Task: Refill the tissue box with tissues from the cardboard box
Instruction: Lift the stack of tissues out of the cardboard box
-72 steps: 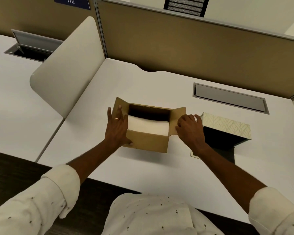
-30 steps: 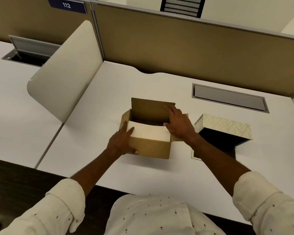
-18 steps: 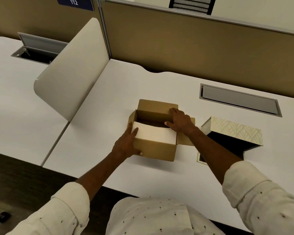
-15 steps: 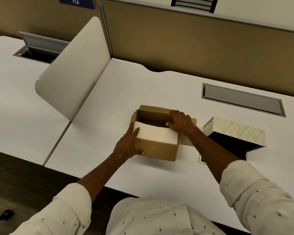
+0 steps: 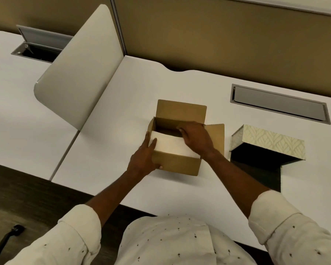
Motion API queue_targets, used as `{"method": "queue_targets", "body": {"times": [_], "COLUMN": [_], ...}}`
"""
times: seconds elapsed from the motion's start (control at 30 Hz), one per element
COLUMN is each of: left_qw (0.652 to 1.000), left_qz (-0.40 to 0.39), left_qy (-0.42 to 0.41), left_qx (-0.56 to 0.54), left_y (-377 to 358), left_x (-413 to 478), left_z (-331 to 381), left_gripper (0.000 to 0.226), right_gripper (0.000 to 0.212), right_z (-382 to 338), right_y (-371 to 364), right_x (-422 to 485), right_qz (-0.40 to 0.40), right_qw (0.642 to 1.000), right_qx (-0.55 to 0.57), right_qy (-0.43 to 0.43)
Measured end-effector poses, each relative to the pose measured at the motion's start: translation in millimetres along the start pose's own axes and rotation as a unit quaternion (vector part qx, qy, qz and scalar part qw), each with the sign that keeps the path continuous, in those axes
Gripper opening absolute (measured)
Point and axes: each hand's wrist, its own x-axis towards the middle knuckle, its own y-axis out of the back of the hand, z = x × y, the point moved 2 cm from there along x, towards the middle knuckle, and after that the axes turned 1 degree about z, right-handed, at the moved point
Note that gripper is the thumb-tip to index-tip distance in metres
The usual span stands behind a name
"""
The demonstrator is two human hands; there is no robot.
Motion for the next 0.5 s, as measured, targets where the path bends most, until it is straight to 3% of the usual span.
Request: {"method": "queue_targets", "body": {"times": [0.1, 0.23, 0.37, 0.5], "left_qw": [1.000, 0.999, 0.996, 0.999], "left_qz": [-0.001, 0.008, 0.036, 0.047], "left_qy": [-0.004, 0.019, 0.031, -0.013], "left_qx": [0.001, -0.047, -0.073, 0.006], "left_y": [-2.6, -6.1, -4.7, 0.5], "left_x": [-0.2, -5.3, -10.7, -6.0], "left_z": [1.5, 1.6, 6.7, 13.2], "left_gripper": [0.121, 0.127, 0.132, 0.131], "right_gripper": [0.042, 0.073, 0.084, 0.087], "right_z": [-9.3, 2.7, 10.1, 12.7], "right_y": [-19.7, -30.7, -30.3, -30.3], "right_x": [-3.3, -0.6, 13.2, 25.9], "right_qz": [-0.147, -0.315, -0.402, -0.451], "right_qw": [0.986, 0.932, 0.896, 0.877], "right_qx": [0.046, 0.005, 0.010, 0.008], "right_qy": [-0.065, -0.181, -0.190, -0.166]}}
